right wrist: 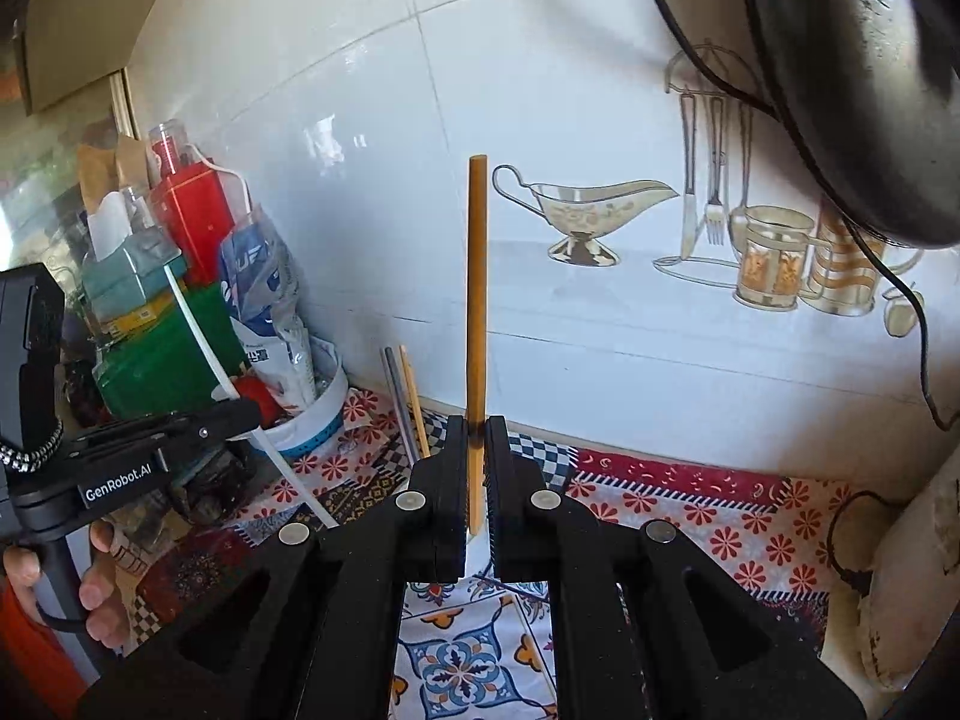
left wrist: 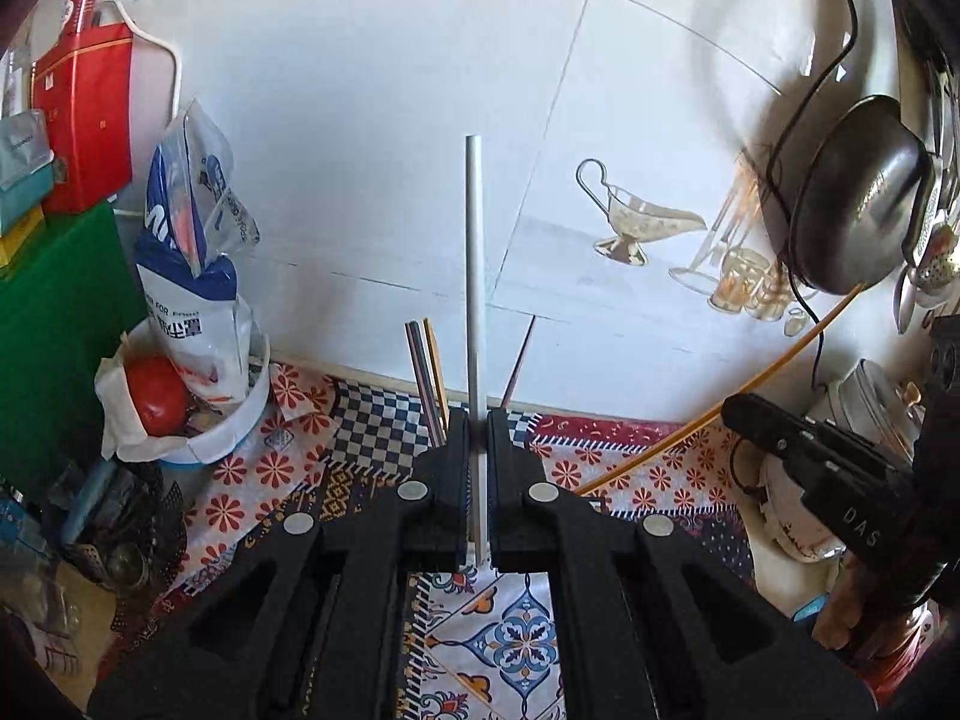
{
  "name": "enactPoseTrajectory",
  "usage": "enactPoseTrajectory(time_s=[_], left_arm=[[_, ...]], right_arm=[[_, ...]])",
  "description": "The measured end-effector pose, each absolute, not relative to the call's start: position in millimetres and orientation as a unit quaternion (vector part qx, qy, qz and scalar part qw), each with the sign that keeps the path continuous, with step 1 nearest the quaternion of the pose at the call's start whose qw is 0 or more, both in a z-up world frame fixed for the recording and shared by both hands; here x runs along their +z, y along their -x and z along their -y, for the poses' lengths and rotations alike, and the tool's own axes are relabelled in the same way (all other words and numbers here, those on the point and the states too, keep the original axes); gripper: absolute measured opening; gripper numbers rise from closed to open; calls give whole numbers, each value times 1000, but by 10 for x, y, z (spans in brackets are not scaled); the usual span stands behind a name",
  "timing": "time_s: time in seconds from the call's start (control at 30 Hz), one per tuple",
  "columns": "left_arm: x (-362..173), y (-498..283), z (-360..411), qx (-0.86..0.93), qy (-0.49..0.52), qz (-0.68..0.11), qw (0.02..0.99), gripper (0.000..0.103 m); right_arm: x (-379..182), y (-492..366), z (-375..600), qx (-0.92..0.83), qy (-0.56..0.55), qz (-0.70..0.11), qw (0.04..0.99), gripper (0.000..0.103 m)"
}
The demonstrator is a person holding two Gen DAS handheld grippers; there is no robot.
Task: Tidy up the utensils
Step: 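Lower the yellow and white chopsticks into the white cup with both tools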
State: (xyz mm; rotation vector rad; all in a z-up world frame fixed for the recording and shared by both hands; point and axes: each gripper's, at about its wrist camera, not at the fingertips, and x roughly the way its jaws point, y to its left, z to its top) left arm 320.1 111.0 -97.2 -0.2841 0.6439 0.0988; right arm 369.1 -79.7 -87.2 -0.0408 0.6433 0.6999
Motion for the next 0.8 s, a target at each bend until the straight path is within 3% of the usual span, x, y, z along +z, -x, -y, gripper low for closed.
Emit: enactPoseTrajectory(time_s=[0.23,0.8], left_arm=[[-1100,-3511,-1230,65,140,-317,936,3],[-1956,-4012,-1371,60,154,-411,896,3]], right_arm=[[-1090,-3906,460,361,40,-336,869,5],[-1809,-4308,-30,371,90,-421,823,5]])
